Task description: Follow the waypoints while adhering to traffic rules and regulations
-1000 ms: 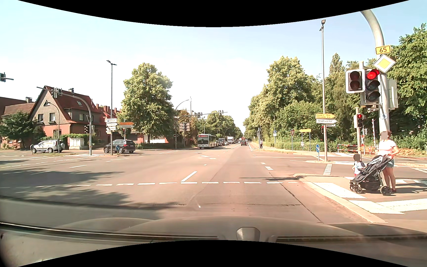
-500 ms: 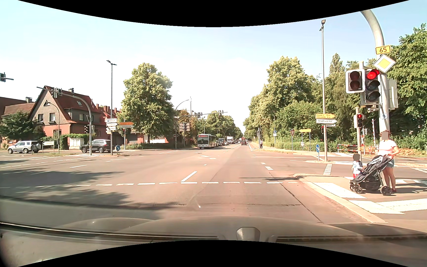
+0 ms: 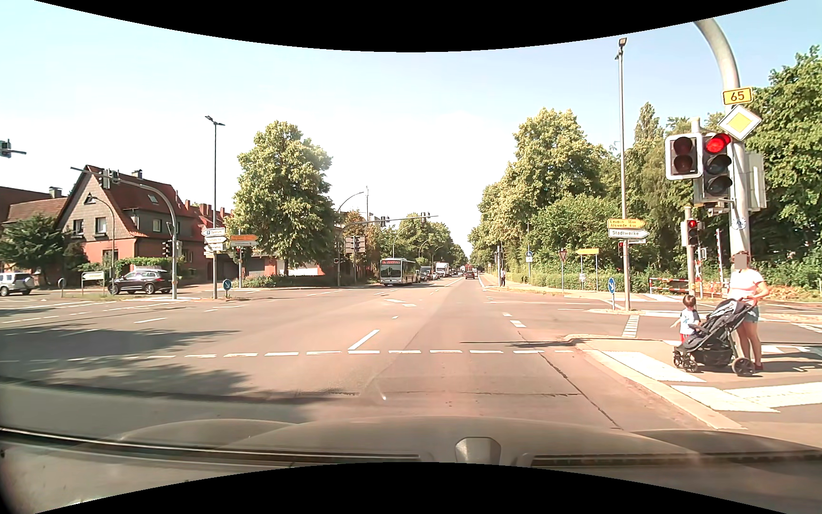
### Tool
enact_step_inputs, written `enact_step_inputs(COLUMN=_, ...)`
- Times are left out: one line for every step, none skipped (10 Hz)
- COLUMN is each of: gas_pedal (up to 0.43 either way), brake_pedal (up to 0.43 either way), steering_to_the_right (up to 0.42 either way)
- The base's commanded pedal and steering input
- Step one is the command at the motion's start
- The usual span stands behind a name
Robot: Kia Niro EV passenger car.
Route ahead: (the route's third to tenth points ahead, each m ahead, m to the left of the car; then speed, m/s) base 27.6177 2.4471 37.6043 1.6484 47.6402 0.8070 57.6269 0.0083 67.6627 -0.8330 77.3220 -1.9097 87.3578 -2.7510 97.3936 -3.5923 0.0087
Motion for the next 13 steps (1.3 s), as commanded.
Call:
enact_step_inputs(gas_pedal=0.0, brake_pedal=0.256, steering_to_the_right=0.016)
enact_step_inputs(gas_pedal=0.0, brake_pedal=0.256, steering_to_the_right=0.016)
enact_step_inputs(gas_pedal=0.0, brake_pedal=0.256, steering_to_the_right=0.016)
enact_step_inputs(gas_pedal=0.0, brake_pedal=0.256, steering_to_the_right=0.016)
enact_step_inputs(gas_pedal=0.0, brake_pedal=0.256, steering_to_the_right=0.016)
enact_step_inputs(gas_pedal=0.0, brake_pedal=0.256, steering_to_the_right=0.016)
enact_step_inputs(gas_pedal=0.0, brake_pedal=0.256, steering_to_the_right=0.016)
enact_step_inputs(gas_pedal=0.0, brake_pedal=0.256, steering_to_the_right=0.016)
enact_step_inputs(gas_pedal=0.0, brake_pedal=0.256, steering_to_the_right=0.016)
enact_step_inputs(gas_pedal=0.0, brake_pedal=0.25, steering_to_the_right=0.016)
enact_step_inputs(gas_pedal=0.0, brake_pedal=0.256, steering_to_the_right=0.016)
enact_step_inputs(gas_pedal=0.0, brake_pedal=0.256, steering_to_the_right=0.016)
enact_step_inputs(gas_pedal=0.0, brake_pedal=0.256, steering_to_the_right=0.016)
